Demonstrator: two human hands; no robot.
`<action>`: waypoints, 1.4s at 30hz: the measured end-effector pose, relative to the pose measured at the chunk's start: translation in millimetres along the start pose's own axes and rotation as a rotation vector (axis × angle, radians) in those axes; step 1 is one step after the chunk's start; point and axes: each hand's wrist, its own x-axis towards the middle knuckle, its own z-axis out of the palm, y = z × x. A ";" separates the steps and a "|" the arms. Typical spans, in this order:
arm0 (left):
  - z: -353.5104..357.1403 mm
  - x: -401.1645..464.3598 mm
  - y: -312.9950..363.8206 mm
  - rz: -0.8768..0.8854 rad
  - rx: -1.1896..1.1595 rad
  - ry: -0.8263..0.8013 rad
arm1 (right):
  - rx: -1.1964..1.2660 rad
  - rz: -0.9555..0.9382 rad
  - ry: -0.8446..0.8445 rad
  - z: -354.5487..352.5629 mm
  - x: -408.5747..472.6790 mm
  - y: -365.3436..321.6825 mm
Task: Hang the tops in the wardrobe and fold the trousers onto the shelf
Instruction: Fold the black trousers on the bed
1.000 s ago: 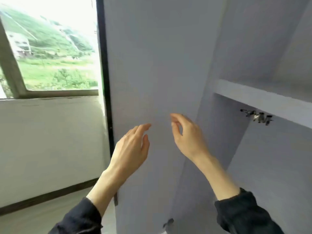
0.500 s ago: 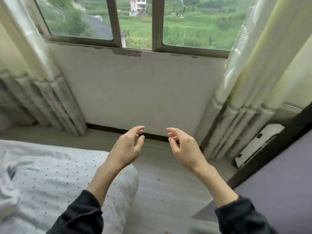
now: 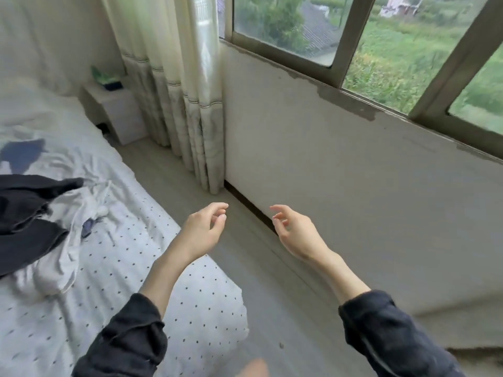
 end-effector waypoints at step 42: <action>-344.9 504.9 -274.4 -1.047 -0.175 1.068 | -0.149 -1.140 -1.013 263.8 818.8 -425.9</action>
